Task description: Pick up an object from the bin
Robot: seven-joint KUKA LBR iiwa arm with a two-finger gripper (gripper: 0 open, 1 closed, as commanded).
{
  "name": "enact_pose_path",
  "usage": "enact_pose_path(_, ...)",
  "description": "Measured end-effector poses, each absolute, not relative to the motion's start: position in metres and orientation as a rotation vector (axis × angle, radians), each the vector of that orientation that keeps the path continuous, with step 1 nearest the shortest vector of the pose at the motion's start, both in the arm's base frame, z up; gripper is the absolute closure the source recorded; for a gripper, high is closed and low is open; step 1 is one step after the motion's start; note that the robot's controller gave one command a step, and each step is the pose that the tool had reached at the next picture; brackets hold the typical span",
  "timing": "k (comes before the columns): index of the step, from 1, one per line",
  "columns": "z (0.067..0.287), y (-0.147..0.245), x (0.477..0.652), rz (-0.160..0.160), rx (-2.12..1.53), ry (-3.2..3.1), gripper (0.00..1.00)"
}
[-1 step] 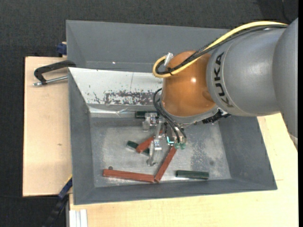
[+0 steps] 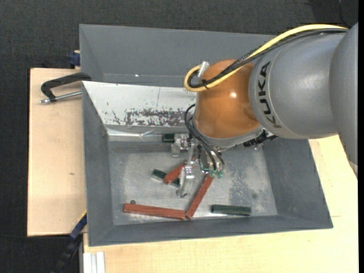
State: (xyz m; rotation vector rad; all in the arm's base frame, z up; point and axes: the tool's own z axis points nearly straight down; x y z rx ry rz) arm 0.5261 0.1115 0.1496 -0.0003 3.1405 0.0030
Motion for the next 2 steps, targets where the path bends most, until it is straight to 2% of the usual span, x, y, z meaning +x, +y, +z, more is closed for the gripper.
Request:
enact_pose_path(1,0.149,0.111,0.527,0.003,-0.003,3.140,0.00)
enact_pose_path(2,0.115,0.124,0.532,-0.001,-0.094,3.149,0.00)
